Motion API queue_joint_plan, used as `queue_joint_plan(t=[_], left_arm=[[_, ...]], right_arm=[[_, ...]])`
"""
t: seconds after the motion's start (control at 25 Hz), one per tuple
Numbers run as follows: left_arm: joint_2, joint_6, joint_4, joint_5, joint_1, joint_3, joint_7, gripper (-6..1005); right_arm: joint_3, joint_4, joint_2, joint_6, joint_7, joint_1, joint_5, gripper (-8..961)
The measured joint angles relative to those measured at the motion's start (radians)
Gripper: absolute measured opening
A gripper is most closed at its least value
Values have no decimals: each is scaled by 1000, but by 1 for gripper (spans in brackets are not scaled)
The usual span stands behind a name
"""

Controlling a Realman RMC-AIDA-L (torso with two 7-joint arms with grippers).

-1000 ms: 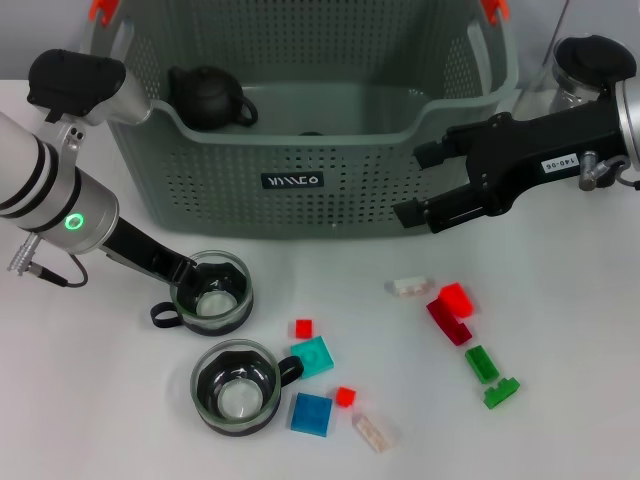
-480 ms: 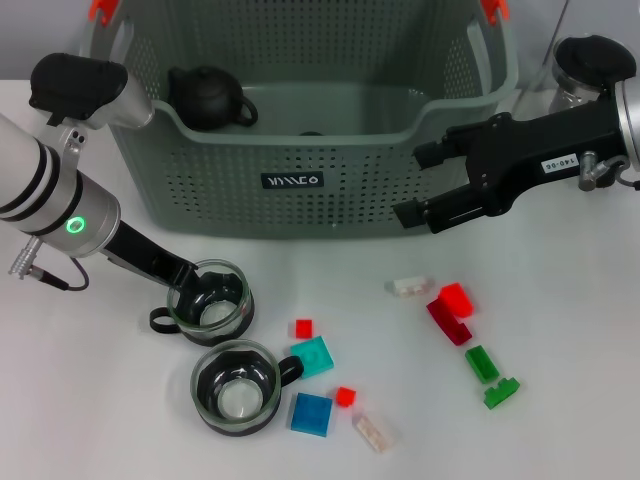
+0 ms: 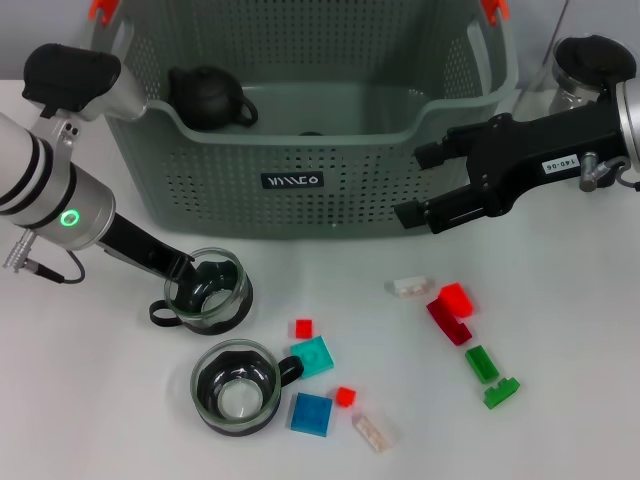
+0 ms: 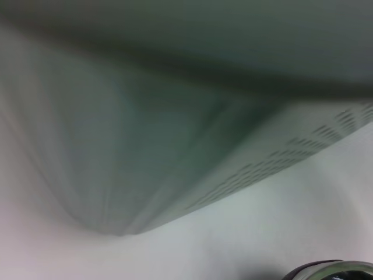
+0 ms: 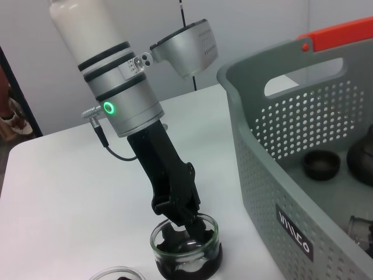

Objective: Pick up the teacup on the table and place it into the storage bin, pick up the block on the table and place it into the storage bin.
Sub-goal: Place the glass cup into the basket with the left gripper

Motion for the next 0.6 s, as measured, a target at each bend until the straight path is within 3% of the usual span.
queue_joint_plan(t=[0.28, 0.6], left_arm=[[6, 39, 18, -9, -5, -15, 14, 50], [50, 253, 103, -136, -10, -110, 59, 50]], right_arm=[[1, 0, -1, 0, 0, 0, 0, 949], [4, 0, -2, -3, 0, 1, 1, 947]])
